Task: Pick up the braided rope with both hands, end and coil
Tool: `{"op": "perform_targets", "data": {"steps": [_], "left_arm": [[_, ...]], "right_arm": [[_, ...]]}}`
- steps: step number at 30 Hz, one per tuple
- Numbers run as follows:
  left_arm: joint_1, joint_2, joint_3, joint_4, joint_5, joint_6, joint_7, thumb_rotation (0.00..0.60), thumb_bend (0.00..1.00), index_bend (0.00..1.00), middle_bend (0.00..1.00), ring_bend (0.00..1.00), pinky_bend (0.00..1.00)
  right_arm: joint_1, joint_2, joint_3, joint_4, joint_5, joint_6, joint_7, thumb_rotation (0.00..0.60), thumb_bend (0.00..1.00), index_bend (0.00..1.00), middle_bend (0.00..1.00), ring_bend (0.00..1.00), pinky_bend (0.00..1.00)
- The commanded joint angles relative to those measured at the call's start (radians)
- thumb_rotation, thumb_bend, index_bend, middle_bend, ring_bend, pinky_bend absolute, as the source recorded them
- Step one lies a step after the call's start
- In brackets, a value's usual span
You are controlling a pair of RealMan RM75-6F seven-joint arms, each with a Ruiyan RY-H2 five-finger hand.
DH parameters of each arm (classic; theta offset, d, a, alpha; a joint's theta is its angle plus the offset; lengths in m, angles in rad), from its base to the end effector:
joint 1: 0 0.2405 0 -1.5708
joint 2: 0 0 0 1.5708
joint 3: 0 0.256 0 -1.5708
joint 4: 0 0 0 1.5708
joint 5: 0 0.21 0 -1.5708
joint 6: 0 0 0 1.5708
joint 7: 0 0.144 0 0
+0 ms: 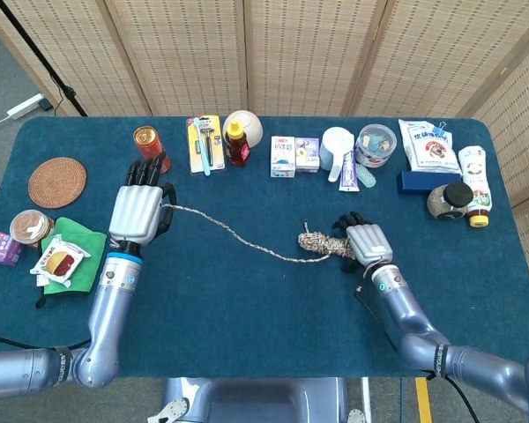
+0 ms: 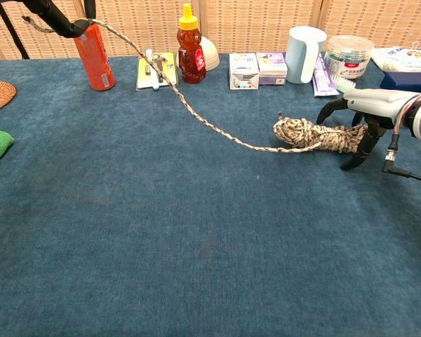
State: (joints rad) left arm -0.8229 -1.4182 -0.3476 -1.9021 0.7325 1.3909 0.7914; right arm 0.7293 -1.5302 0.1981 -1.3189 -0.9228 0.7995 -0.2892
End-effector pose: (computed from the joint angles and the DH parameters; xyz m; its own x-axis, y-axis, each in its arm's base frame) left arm -0.0796 0.3456 0.0758 0.4171 0.0080 0.9088 0.9018 -0.1279 -0.4128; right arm -0.2101 -0.3713 -0.0066 0.3934 -0.3880 0.8335 -0.9193 -0.1589 0.3600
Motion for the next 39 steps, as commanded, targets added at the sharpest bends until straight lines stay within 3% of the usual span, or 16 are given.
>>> {"op": "perform_targets", "data": {"steps": [1,6,14,19,29,39], "left_arm": [[0.0,0.002,0.0,0.0,-0.002,0.003,0.0,0.6,0.44,0.57,0.0,0.0,0.0],[0.0,0.007,0.0,0.005,-0.008,0.003,-0.004,0.6,0.44,0.57,0.0,0.0,0.0],[-0.001,0.015,-0.001,0.007,-0.015,0.001,-0.015,0.6,0.44,0.57,0.0,0.0,0.0],[-0.003,0.017,0.0,0.003,-0.016,0.002,-0.017,0.6,0.44,0.57,0.0,0.0,0.0],[-0.003,0.024,0.002,-0.014,-0.013,0.012,-0.022,0.6,0.44,0.57,0.0,0.0,0.0],[-0.003,0.074,-0.028,-0.1,0.009,0.01,-0.052,0.6,0.44,0.57,0.0,0.0,0.0]], "right_arm": [[0.003,-0.01,0.002,0.012,-0.005,-0.002,0.016,0.6,0.0,0.3,0.22,0.11,0.32],[0.005,-0.021,0.0,0.034,-0.009,-0.003,0.027,0.6,0.02,0.38,0.29,0.18,0.44],[0.002,-0.013,0.003,0.034,-0.032,0.011,0.051,0.6,0.42,0.49,0.41,0.3,0.56],[-0.002,-0.007,-0.005,0.028,-0.041,0.014,0.053,0.6,0.55,0.53,0.45,0.34,0.59],[-0.033,0.014,0.002,-0.01,-0.116,0.053,0.155,0.6,0.61,0.64,0.54,0.41,0.64],[-0.041,0.082,0.01,-0.111,-0.186,0.032,0.262,0.6,0.68,0.66,0.55,0.42,0.64]]}}
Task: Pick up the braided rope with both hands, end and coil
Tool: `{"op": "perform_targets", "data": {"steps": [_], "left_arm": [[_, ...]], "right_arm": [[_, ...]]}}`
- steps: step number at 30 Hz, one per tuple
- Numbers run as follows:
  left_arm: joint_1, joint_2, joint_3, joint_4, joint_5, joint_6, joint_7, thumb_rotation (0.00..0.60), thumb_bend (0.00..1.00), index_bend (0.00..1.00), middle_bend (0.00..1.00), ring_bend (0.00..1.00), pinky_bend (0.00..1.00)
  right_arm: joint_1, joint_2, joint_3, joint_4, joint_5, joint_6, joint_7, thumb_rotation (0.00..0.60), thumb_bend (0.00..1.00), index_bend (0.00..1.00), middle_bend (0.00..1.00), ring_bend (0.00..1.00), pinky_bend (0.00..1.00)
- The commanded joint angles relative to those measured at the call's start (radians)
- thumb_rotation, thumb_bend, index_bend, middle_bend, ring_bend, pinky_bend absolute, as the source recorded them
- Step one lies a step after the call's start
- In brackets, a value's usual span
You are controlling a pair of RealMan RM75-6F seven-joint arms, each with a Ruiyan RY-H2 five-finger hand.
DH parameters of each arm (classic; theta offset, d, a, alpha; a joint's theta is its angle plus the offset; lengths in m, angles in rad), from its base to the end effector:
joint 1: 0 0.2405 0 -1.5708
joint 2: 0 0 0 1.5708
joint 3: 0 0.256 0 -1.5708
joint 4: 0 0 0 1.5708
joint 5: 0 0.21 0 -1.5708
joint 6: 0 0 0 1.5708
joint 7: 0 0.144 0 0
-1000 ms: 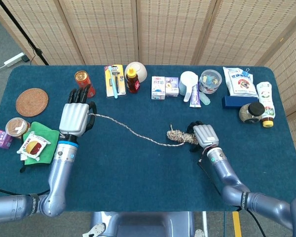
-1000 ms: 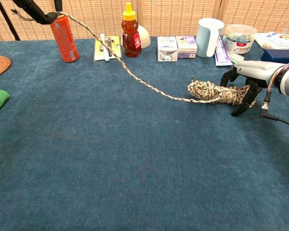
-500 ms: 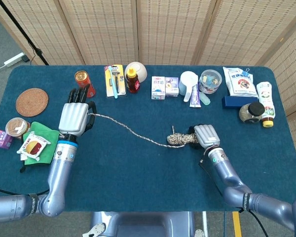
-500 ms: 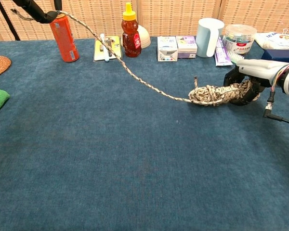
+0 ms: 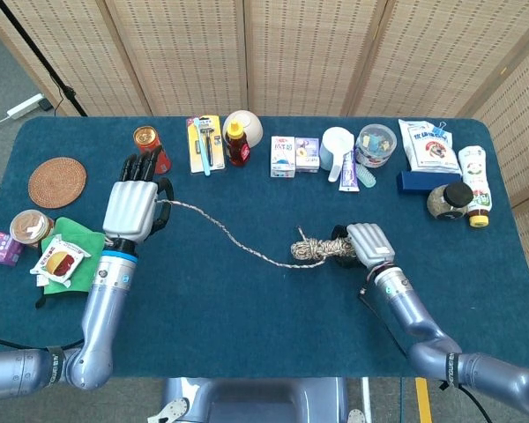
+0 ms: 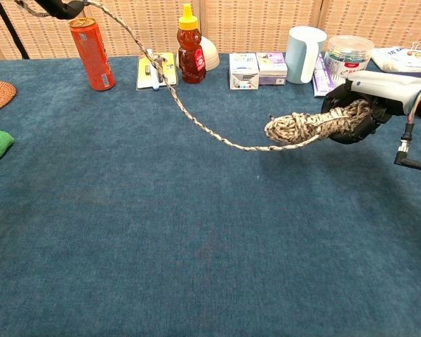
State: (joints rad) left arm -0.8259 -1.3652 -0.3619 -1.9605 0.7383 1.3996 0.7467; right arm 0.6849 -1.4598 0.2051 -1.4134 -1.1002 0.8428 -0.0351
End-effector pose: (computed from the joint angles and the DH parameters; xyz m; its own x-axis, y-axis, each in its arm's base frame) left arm -0.0712 0.3431 0.0924 0.3678 -0.0115 0.9298 0.9192 -0.1470 -0.3654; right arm -0.1968 -0.3593 0.0124 0.2372 -0.3707 0.8980 -0.9648 -0.1976 0.1733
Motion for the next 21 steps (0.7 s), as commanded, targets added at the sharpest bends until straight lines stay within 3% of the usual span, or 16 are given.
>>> {"op": "perform_targets", "data": {"steps": [1,13,21], "left_arm": [[0.0,0.032,-0.022,-0.065,-0.002,0.001,-0.01,0.6,0.44,0.57,0.0,0.0,0.0],[-0.061,0.15,-0.148,-0.287,-0.09,0.056,0.052,0.6,0.43,0.57,0.0,0.0,0.0],[-0.157,0.118,-0.213,-0.248,-0.201,0.089,0.08,0.6,0.43,0.57,0.0,0.0,0.0]], "right_arm": [[0.008,0.011,0.004,-0.021,-0.007,-0.015,0.005,0.6,0.68,0.66,0.55,0.42,0.64],[0.048,-0.04,-0.023,-0.003,0.009,-0.032,-0.092,0.6,0.69,0.66,0.55,0.42,0.65],[0.052,-0.025,-0.049,-0.078,-0.041,-0.042,-0.084,0.6,0.68,0.66,0.55,0.42,0.65]]}}
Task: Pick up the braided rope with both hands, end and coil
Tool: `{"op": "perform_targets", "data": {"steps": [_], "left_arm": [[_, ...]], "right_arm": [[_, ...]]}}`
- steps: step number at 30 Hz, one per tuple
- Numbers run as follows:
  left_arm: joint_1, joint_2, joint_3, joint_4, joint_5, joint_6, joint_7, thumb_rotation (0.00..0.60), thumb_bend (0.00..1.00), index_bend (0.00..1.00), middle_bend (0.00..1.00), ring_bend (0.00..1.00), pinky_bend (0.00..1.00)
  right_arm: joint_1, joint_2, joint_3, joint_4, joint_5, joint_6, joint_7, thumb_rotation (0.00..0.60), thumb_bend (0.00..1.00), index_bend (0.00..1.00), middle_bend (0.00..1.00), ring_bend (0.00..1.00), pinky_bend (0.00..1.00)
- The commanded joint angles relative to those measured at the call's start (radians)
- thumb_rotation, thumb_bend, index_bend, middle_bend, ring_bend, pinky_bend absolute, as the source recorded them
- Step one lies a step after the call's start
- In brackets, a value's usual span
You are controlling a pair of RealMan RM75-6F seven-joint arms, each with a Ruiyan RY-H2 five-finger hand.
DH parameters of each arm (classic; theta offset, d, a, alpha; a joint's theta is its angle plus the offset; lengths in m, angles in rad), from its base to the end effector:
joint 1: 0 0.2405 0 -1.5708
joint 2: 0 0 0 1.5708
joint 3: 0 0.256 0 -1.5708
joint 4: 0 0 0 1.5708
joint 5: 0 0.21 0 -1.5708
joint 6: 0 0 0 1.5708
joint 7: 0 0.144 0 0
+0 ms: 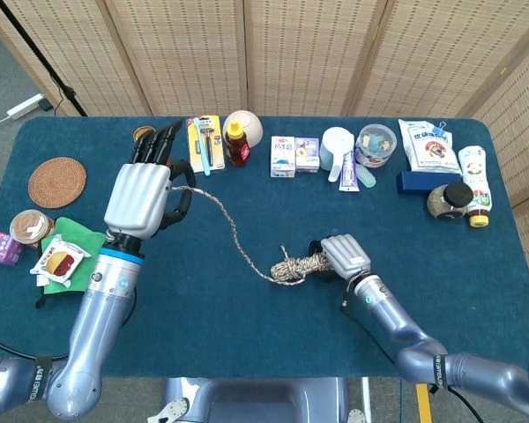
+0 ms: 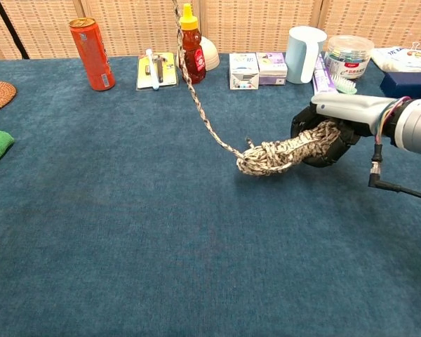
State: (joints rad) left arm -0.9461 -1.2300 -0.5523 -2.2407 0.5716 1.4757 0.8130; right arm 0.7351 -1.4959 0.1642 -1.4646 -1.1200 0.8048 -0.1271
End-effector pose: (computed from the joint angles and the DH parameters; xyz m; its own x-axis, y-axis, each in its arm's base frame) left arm 0.0097 0.3239 0.1488 0.2310 -0.0492 0.9717 0.9398 -0.2472 -0.2359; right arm -0.1676 -0.3426 -0.0177 0.3317 -0.4358 0.8367 -0.9249 -0.3249 0.1975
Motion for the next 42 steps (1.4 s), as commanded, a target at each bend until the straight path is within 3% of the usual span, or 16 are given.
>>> {"op": "perform_targets", "data": {"steps": [1,17,27,36,42], "left_arm": [[-0.045,-0.022,-0.025,0.04,-0.043,0.014,0.015,0.6,0.43,0.57,0.0,0.0,0.0],[-0.239,-0.153,-0.049,0.286,-0.137,-0.053,0.043,0.6,0.43,0.57,0.0,0.0,0.0],[-0.313,-0.234,-0.054,0.415,-0.161,-0.033,0.04,0.6,0.43,0.57,0.0,0.0,0.0],[-0.308,-0.277,-0.006,0.51,-0.14,-0.059,0.001,0.6,0.43,0.57,0.0,0.0,0.0],[-0.279,-0.305,0.043,0.587,-0.118,-0.1,-0.044,0.6,0.43,0.57,0.0,0.0,0.0]], "right_arm": [[0.001,0.015,-0.009,-0.036,-0.028,-0.004,0.011,0.6,0.69,0.67,0.55,0.42,0.65],[0.01,0.117,-0.048,-0.269,-0.235,-0.019,0.128,0.6,0.69,0.67,0.55,0.42,0.65],[0.012,0.129,-0.069,-0.277,-0.287,-0.011,0.181,0.6,0.69,0.67,0.55,0.42,0.65],[0.012,0.151,-0.06,-0.296,-0.295,-0.01,0.309,0.6,0.69,0.67,0.56,0.42,0.65],[0.013,0.197,-0.029,-0.348,-0.276,-0.022,0.467,0.6,0.69,0.67,0.56,0.42,0.65]]}}
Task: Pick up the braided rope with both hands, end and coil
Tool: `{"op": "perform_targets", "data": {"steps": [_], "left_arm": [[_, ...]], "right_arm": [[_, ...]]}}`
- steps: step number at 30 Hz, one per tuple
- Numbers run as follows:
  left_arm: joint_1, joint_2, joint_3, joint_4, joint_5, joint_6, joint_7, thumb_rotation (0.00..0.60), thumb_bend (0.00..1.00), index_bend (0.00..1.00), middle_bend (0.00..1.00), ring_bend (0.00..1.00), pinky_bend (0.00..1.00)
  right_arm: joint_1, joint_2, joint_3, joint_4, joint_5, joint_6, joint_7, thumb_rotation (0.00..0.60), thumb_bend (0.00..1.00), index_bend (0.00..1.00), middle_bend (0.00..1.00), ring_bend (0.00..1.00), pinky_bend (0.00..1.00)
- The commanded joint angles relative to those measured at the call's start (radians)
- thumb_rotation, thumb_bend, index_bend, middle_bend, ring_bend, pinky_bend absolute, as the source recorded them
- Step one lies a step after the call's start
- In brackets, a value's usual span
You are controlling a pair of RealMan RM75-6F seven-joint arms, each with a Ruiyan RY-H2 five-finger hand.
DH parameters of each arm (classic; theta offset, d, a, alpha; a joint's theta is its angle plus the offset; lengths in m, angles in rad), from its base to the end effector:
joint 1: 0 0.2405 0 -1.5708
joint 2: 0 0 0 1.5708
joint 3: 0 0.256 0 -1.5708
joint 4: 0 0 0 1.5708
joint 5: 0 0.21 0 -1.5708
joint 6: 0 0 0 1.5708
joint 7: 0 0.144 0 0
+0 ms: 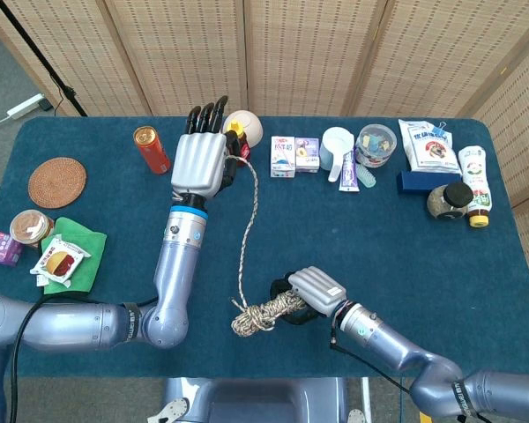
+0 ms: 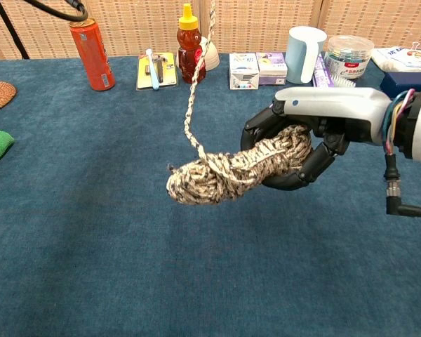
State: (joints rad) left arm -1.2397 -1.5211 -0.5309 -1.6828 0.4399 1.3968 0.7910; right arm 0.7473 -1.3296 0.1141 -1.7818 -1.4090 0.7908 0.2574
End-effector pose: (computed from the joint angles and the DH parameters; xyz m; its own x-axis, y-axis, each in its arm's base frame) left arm 0.0489 0.4038 0.0754 0.2797 -0.0749 0.9572 0.9410 -0.1764 -0.2888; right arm -0.1069 -0.2837 0.0041 0.1420 -0.6294 0.7640 -0.8847 -0.4269 -0.1874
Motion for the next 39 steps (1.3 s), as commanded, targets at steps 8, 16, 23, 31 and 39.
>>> {"op": "perform_targets", "data": {"steps": [8,16,23,31,39], "left_arm": [[0.061,-0.027,0.082,0.075,0.066,-0.057,-0.065,0.6,0.44,0.57,0.0,0.0,0.0],[0.122,-0.006,0.135,0.077,0.128,-0.082,-0.104,0.6,0.44,0.58,0.0,0.0,0.0],[0.169,0.018,0.173,0.059,0.2,-0.099,-0.14,0.6,0.44,0.58,0.0,0.0,0.0],[0.204,0.026,0.204,0.053,0.244,-0.117,-0.155,0.6,0.44,0.58,0.0,0.0,0.0],[0.224,0.025,0.221,0.022,0.284,-0.137,-0.164,0.6,0.44,0.58,0.0,0.0,0.0]], "right_arm": [[-0.002,0.066,0.073,-0.045,0.079,-0.024,0.252,0.6,0.69,0.67,0.56,0.43,0.65],[0.003,0.079,0.125,-0.015,0.19,-0.046,0.327,0.6,0.69,0.67,0.56,0.43,0.65],[0.021,0.058,0.157,0.015,0.345,-0.048,0.271,0.6,0.69,0.67,0.56,0.43,0.65],[0.052,0.042,0.198,0.015,0.558,-0.037,0.21,0.6,0.69,0.67,0.56,0.43,0.65],[0.106,-0.002,0.211,0.017,0.762,0.068,0.046,0.6,0.69,0.67,0.58,0.44,0.65]]}}
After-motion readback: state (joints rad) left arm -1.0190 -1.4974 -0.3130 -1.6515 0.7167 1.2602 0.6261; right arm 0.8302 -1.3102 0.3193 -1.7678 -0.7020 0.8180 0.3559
